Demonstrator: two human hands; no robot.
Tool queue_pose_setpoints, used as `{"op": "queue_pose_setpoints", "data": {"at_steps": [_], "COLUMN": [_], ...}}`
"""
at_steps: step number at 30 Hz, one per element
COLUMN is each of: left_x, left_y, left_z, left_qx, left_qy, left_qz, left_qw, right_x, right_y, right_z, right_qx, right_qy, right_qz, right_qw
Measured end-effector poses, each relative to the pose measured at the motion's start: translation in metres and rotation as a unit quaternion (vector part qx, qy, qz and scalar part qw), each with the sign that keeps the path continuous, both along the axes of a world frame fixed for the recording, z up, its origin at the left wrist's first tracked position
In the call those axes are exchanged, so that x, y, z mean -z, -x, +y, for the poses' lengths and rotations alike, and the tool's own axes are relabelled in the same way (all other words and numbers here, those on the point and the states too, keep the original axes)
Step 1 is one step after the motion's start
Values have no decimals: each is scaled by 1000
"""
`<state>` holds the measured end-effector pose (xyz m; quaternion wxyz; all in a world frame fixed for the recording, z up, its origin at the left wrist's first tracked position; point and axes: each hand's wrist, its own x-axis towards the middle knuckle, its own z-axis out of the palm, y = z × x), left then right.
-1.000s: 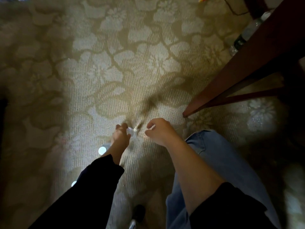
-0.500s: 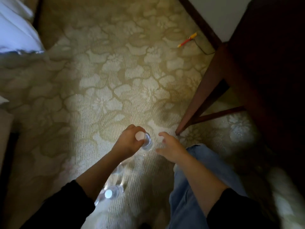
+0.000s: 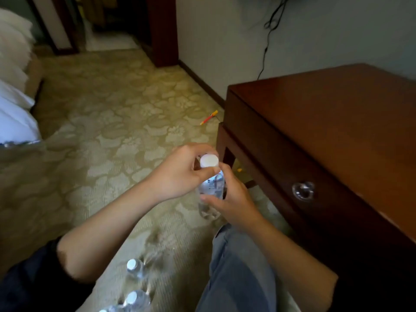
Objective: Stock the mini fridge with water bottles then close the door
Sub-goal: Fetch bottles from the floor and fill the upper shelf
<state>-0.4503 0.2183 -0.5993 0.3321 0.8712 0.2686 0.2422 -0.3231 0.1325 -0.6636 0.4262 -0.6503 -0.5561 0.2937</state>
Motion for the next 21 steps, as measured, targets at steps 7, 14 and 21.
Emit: {"op": "queue_pose_setpoints", "data": {"at_steps": [7, 14, 21], "left_x": [-75, -101, -124], "left_y": [-32, -72, -148], "left_z": [-58, -118, -204], "left_qx": [65, 219, 316], "left_qy": [-13, 45, 81], "left_qz": [-93, -64, -133], "left_qw": [993, 972, 936], "right_x": [-87, -162, -213], "right_y": [-30, -73, -112], "right_z": [-77, -165, -262], "right_qx": [56, 147, 268], "right_qy": [-84, -152, -195], "right_qz": [28, 14, -73], "right_qw": [995, 977, 941]}}
